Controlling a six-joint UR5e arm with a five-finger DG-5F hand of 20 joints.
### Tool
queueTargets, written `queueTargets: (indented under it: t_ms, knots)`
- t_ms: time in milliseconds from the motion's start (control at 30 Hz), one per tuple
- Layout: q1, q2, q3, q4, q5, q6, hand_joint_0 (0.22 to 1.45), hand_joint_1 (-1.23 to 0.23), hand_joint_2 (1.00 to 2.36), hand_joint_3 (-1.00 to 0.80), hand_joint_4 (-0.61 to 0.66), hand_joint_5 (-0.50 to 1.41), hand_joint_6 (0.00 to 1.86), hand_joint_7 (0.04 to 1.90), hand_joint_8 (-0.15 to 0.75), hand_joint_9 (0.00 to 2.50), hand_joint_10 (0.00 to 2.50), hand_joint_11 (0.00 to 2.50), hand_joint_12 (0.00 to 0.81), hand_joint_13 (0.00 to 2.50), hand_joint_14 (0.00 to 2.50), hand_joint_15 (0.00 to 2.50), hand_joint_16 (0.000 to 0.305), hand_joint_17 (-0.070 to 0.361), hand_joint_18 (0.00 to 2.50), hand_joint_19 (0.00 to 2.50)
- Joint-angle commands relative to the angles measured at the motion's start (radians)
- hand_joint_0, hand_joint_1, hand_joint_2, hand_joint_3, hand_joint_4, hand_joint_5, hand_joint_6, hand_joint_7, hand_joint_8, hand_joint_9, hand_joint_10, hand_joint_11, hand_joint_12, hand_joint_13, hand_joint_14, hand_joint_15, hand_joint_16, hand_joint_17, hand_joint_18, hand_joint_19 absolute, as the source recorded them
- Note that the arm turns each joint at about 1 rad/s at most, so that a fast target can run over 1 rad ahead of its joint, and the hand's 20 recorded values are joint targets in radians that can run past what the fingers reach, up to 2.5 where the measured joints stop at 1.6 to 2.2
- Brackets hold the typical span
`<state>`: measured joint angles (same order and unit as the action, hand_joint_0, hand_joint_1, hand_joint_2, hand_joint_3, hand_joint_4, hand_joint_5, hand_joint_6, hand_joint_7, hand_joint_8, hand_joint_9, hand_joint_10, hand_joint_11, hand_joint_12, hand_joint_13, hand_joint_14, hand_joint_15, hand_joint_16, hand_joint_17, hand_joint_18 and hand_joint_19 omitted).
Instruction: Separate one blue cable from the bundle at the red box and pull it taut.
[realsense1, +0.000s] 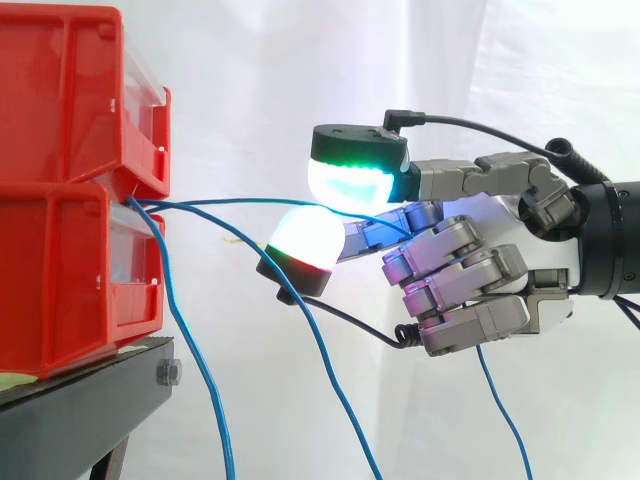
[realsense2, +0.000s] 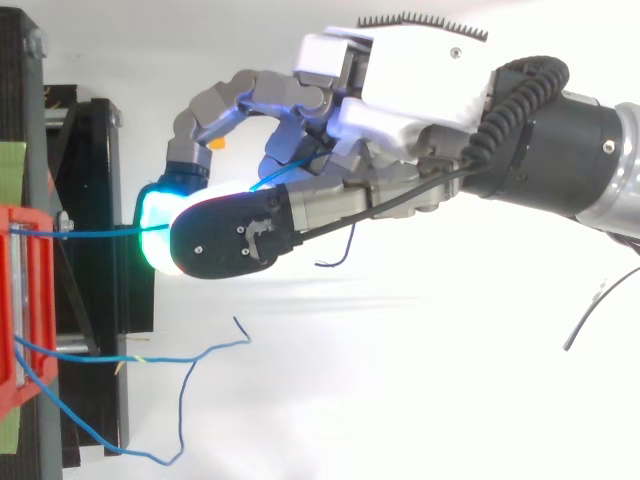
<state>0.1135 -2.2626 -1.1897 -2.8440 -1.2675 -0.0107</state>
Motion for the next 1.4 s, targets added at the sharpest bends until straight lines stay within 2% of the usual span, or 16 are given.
queueTargets:
  t_ms: [0, 67, 133, 267, 367, 533, 567, 733, 767, 967, 1000, 1067, 1100, 1133, 1200, 1367]
  knots:
    - [0.000, 0.000, 0.001, 0.000, -0.003, 0.000, 0.61, -0.78, 1.02, -0.23, 0.17, -0.19, 0.89, 0.86, 0.395, 1.56, 2.50, 2.33, 0.486, 1.70, 2.50, 1.37, 0.200, 0.150, 2.50, 1.64]
    - [0.000, 0.000, -0.001, 0.000, -0.004, 0.000, 0.59, -0.75, 1.01, -0.39, 0.17, -0.19, 0.89, 0.91, 0.385, 1.53, 2.50, 2.22, 0.471, 1.65, 2.50, 1.37, 0.180, 0.135, 2.50, 1.63]
    - [0.000, 0.000, -0.001, 0.000, -0.004, 0.000, 0.57, -0.60, 1.00, -0.50, 0.19, -0.18, 0.89, 0.92, 0.384, 1.57, 2.50, 2.22, 0.466, 1.65, 2.50, 1.33, 0.180, 0.135, 2.50, 1.63]
    - [0.000, 0.000, 0.001, 0.000, -0.004, -0.002, 0.57, -0.37, 1.00, -0.50, 0.20, -0.17, 0.88, 0.95, 0.374, 1.60, 2.50, 2.14, 0.467, 1.67, 2.50, 1.36, 0.179, 0.135, 2.50, 1.66]
    - [0.000, 0.000, -0.001, 0.000, -0.003, -0.003, 0.58, -0.37, 1.00, -0.50, 0.19, -0.17, 0.88, 0.97, 0.379, 1.64, 2.50, 2.19, 0.461, 1.70, 2.50, 1.34, 0.176, 0.132, 2.50, 1.66]
    - [0.000, 0.000, 0.001, 0.000, -0.004, -0.003, 0.59, -0.65, 1.01, -0.24, 0.23, -0.16, 0.88, 0.94, 0.385, 1.69, 2.50, 2.22, 0.485, 1.77, 2.50, 1.36, 0.212, 0.159, 2.50, 1.73]
    - [0.000, 0.000, 0.001, 0.000, -0.004, -0.003, 0.59, -0.66, 1.01, -0.21, 0.24, -0.16, 0.88, 0.94, 0.385, 1.68, 2.50, 2.23, 0.485, 1.77, 2.50, 1.36, 0.071, 0.160, 2.50, 1.74]
    - [-0.002, 0.000, -0.001, 0.000, -0.001, -0.003, 0.59, -0.73, 1.01, -0.12, 0.14, -0.16, 0.88, 0.92, 0.350, 1.50, 2.50, 2.16, 0.474, 1.68, 2.50, 1.40, 0.070, 0.157, 2.50, 1.72]
    - [0.000, 0.000, -0.001, 0.000, -0.001, -0.003, 0.59, -0.73, 1.01, -0.12, 0.13, -0.16, 0.88, 0.91, 0.352, 1.49, 2.50, 2.20, 0.473, 1.67, 2.50, 1.40, 0.206, 0.155, 2.50, 1.71]
    - [0.000, 0.000, -0.001, 0.000, -0.004, -0.005, 0.60, -0.76, 1.01, -0.13, 0.07, -0.16, 0.88, 0.94, 0.254, 1.16, 2.50, 1.88, 0.447, 1.38, 2.50, 1.39, 0.193, 0.145, 1.92, 1.57]
    - [0.000, 0.000, -0.001, 0.000, -0.004, -0.005, 0.61, -0.77, 1.01, -0.18, 0.10, -0.17, 0.88, 0.95, 0.267, 1.07, 2.50, 1.84, 0.444, 1.28, 2.50, 1.34, 0.063, 0.141, 1.74, 1.56]
    - [-0.002, 0.000, -0.001, 0.000, -0.004, -0.003, 0.56, -0.74, 1.01, -0.34, 0.11, -0.17, 0.89, 0.96, 0.282, 0.98, 2.50, 1.84, 0.433, 1.22, 2.50, 1.34, 0.058, 0.130, 1.64, 1.72]
    - [0.000, 0.000, -0.001, 0.000, -0.004, -0.005, 0.53, -0.61, 1.00, -0.50, 0.12, -0.17, 0.89, 0.95, 0.278, 0.94, 2.50, 1.80, 0.429, 1.20, 2.50, 1.35, 0.054, 0.122, 1.57, 1.83]
    - [0.000, 0.000, -0.001, 0.000, -0.004, -0.005, 0.53, -0.44, 1.00, -0.50, 0.12, -0.17, 0.89, 0.92, 0.286, 0.95, 2.50, 1.73, 0.422, 1.16, 2.50, 1.32, 0.055, 0.123, 1.56, 1.80]
    - [0.000, 0.000, -0.001, 0.000, -0.004, -0.008, 0.56, -0.31, 1.00, -0.50, 0.12, -0.16, 0.87, 0.96, 0.271, 0.97, 2.50, 1.72, 0.405, 1.16, 2.50, 1.30, 0.051, 0.115, 1.56, 1.87]
    - [0.000, 0.000, -0.001, 0.000, -0.004, -0.014, 0.61, -0.37, 1.01, -0.40, 0.15, -0.16, 0.86, 1.00, 0.308, 1.04, 2.50, 1.92, 0.400, 1.22, 2.50, 1.31, 0.051, 0.115, 1.64, 1.85]
